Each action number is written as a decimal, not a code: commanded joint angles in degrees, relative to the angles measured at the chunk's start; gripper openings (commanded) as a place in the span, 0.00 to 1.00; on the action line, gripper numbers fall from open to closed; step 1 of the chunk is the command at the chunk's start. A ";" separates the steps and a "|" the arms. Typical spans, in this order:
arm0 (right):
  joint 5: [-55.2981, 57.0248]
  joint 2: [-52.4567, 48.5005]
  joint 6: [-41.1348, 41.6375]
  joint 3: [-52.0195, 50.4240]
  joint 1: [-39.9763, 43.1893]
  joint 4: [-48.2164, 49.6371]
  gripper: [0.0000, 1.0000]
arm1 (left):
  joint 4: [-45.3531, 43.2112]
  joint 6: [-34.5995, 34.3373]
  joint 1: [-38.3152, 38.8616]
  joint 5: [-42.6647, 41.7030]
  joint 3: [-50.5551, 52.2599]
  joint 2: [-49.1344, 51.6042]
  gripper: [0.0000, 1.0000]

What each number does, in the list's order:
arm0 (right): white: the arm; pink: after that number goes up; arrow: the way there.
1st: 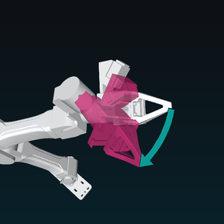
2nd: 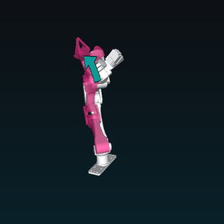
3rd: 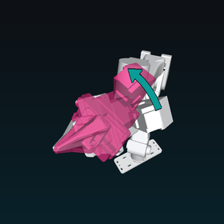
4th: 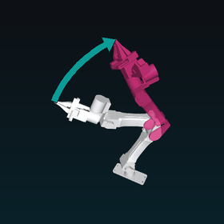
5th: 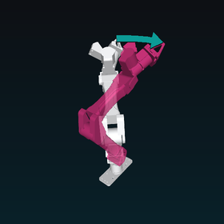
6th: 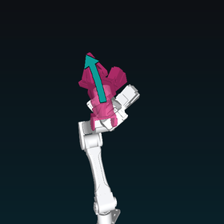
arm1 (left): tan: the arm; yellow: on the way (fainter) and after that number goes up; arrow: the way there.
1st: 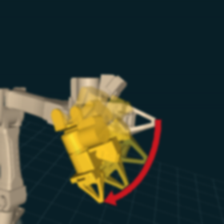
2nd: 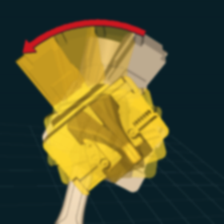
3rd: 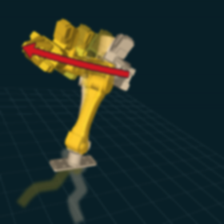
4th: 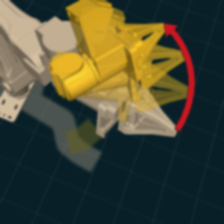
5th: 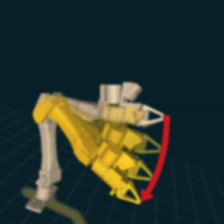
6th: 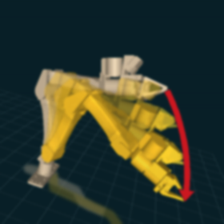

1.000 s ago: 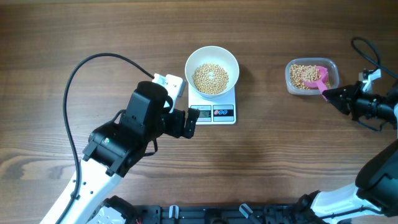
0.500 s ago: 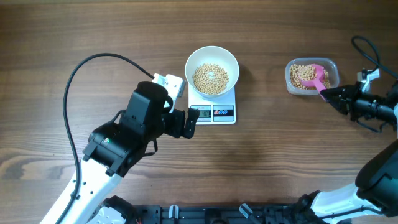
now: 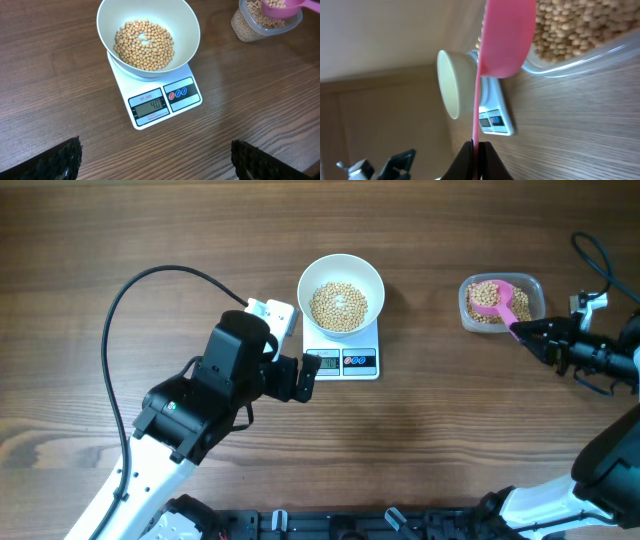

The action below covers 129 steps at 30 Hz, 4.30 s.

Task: Scoop item into bowl and weigh 150g on scale
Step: 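Carry the filled scoop left over the white bowl, then tip the scoop to pour soybeans into the bowl, then move the empty scoop back right to the soybean tub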

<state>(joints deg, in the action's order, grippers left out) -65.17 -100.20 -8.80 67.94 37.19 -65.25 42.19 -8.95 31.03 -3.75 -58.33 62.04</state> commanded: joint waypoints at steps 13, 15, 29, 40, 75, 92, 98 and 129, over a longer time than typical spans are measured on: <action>-14.01 2.73 -7.37 -0.13 -9.01 -6.71 0.04 | -0.17 -0.52 -0.22 -0.66 -0.31 0.24 1.00; -14.43 3.15 -4.17 -0.11 -12.22 -5.03 0.04 | -0.17 -0.52 -0.22 -0.66 -0.31 0.22 1.00; 6.62 11.91 25.81 4.20 -35.50 25.42 0.05 | -0.17 -0.55 -0.22 -0.66 -0.31 0.22 1.00; 33.18 12.83 25.24 4.17 -49.83 29.70 0.04 | -0.17 -0.52 -0.22 -0.66 -0.31 0.22 1.00; 63.43 13.86 -6.34 4.17 -62.27 33.70 0.04 | -0.17 -0.55 -0.22 -0.66 -0.31 0.22 1.00; 71.82 15.30 -12.15 4.17 -66.60 33.44 0.04 | -0.17 -0.52 -0.22 -0.66 -0.31 0.22 1.00; 72.74 15.34 -12.20 4.17 -66.69 33.75 0.04 | -0.17 -0.52 -0.22 -0.66 -0.31 0.22 1.00; 52.26 24.65 18.29 4.13 -22.86 14.21 0.04 | -0.17 -0.52 -0.22 -0.66 -0.31 0.22 1.00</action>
<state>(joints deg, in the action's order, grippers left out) -16.67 -75.00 4.32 71.20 11.05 -49.25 42.19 -8.95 31.03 -3.75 -58.33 62.04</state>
